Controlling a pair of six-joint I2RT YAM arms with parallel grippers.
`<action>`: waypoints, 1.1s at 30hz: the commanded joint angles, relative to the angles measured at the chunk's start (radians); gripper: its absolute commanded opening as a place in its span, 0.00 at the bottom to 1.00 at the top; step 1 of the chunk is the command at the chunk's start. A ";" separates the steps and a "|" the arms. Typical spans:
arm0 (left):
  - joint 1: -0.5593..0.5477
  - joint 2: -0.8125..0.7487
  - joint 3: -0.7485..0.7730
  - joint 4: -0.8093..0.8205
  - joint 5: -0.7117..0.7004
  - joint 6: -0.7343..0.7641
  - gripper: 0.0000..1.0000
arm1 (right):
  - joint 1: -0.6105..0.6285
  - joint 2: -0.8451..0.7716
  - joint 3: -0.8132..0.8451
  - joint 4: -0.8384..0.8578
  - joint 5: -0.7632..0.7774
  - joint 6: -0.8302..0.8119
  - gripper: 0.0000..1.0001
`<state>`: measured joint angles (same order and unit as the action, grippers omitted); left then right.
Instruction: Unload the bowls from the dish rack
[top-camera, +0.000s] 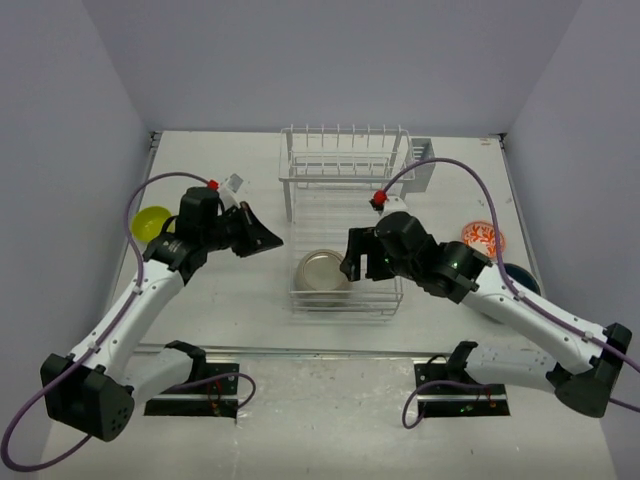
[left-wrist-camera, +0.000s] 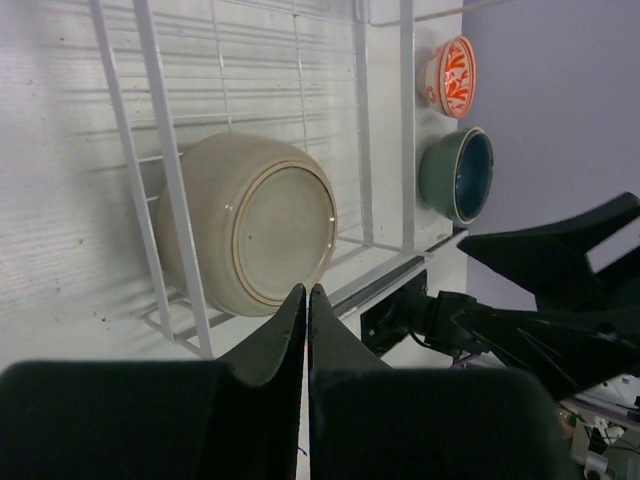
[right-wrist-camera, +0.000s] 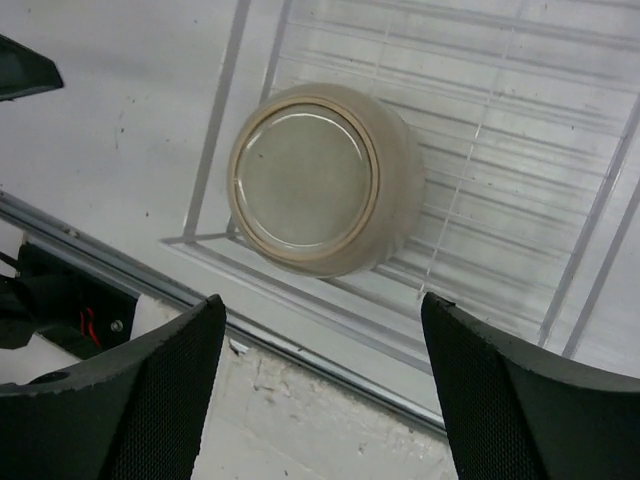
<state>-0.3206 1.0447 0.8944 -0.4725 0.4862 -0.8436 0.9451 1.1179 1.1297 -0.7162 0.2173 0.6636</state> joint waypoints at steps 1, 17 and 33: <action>-0.050 0.055 0.073 -0.024 0.023 0.035 0.00 | -0.057 -0.021 -0.079 0.011 -0.261 0.011 0.80; -0.305 0.268 0.156 -0.124 -0.244 0.012 0.00 | -0.327 -0.010 -0.198 0.138 -0.514 0.073 0.71; -0.308 0.371 0.201 -0.198 -0.305 0.026 0.00 | -0.399 0.022 -0.283 0.253 -0.711 0.077 0.88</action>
<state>-0.6247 1.4029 1.0416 -0.6453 0.2115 -0.8417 0.5526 1.1336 0.8589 -0.5041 -0.4431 0.7338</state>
